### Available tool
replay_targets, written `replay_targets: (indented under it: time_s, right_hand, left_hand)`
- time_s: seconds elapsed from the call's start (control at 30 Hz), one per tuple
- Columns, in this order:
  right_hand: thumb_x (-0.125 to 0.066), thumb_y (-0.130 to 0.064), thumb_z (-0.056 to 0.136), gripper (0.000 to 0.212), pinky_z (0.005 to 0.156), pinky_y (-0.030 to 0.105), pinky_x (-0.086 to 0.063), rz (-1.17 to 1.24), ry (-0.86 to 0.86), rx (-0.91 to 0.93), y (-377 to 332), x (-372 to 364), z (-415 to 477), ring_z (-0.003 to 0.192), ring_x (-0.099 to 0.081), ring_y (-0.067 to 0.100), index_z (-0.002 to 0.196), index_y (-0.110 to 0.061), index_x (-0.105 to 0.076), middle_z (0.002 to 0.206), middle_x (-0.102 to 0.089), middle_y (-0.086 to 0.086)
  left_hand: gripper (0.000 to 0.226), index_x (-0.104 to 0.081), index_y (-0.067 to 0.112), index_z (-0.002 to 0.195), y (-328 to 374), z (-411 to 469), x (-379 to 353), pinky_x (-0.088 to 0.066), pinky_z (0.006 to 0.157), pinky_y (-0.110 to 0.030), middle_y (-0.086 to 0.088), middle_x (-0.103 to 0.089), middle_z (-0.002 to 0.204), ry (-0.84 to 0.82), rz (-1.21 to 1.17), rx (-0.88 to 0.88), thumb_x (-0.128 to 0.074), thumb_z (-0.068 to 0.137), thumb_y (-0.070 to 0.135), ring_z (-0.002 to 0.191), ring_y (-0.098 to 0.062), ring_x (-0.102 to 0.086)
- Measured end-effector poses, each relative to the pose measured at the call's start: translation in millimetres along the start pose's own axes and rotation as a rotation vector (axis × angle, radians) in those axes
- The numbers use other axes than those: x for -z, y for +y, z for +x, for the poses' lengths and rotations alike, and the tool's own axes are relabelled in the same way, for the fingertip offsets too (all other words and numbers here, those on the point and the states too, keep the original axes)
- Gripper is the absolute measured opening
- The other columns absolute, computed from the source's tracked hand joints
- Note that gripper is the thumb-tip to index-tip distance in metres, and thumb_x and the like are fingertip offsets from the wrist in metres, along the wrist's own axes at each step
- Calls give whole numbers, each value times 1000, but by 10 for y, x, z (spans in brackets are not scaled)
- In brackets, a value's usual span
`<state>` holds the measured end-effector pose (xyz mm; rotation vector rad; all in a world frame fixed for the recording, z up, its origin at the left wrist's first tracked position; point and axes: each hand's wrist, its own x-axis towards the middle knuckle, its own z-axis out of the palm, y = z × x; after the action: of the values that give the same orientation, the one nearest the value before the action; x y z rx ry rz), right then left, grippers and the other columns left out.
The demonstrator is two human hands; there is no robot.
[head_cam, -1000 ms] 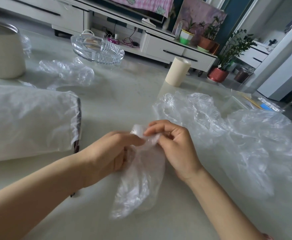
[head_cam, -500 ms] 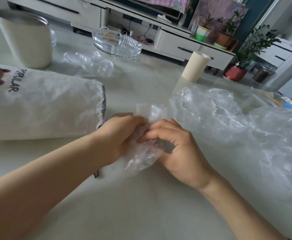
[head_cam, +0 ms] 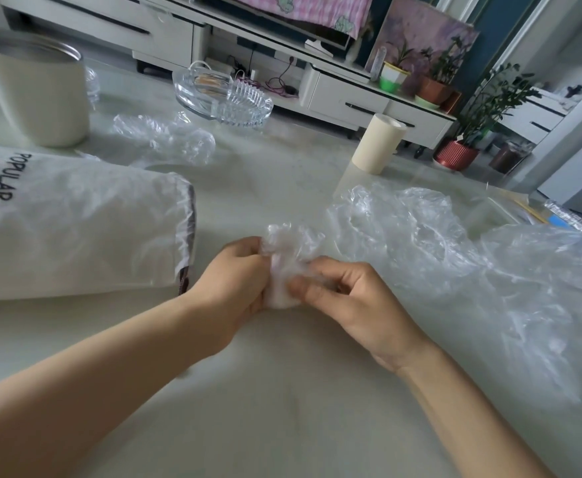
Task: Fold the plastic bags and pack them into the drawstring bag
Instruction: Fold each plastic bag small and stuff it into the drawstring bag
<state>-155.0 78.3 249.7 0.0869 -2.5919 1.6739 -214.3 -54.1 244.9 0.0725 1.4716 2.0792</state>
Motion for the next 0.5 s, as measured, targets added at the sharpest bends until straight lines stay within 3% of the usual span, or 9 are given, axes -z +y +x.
replay_targets:
  time_s: [0.07,0.13,0.23,0.33,0.4,0.43,0.5]
  right_hand:
    - [-68,-24,85,45,52,19,-24,-65,129,-3,-11,-23,7,57,-28,8,58,-1,-41,60,-29,-2]
    - [-68,-24,85,48,51,25,-21,-86,178,-28,-13,-36,19,58,-24,12,62,7,-39,61,-25,4]
    - [-66,-38,78,54,55,29,-25,-110,195,-21,28,-57,35,61,-29,15,71,13,-48,60,-31,10]
    - [-68,-33,79,42,63,28,-36,-21,182,-46,34,-54,16,68,-43,13,81,8,-60,68,-53,24]
    - [-71,-18,82,16,68,21,-42,41,220,-72,7,-23,9,73,-50,7,86,-5,-65,77,-61,4]
    - [-72,-15,80,16,71,18,-44,56,263,-92,-11,-4,11,77,-51,6,93,-11,-63,87,-61,-4]
    - [-77,-17,70,47,84,21,-47,104,332,-162,1,36,18,89,-54,7,111,-17,-54,109,-55,-5]
  left_hand:
    - [25,-57,-14,107,-4,-2,-39,-52,90,-48,-36,-60,107,-31,-55,-8,-39,89,-9,96,-38,-63]
    - [29,-57,-15,105,-3,-2,-54,-53,85,-44,-37,-61,106,-117,-96,-20,-39,92,3,91,-34,-63]
    - [41,-63,-11,97,-60,-17,-60,-56,82,-34,-25,-69,98,-259,57,-87,-57,84,27,92,-28,-68]
    - [44,-66,3,101,-109,-19,-40,-49,94,-48,-18,-70,102,-131,221,-183,-61,71,35,100,-31,-66]
    - [38,-63,6,105,-94,-14,-9,-48,93,-54,-18,-69,105,-59,208,-204,-59,77,31,101,-34,-64]
    - [27,-63,8,105,-75,-15,-8,-51,88,-54,-18,-68,107,-31,179,-200,-59,84,24,99,-34,-65]
    - [18,-61,8,109,-42,-29,-4,-58,73,-46,-19,-67,109,-38,149,-186,-49,96,12,95,-32,-67]
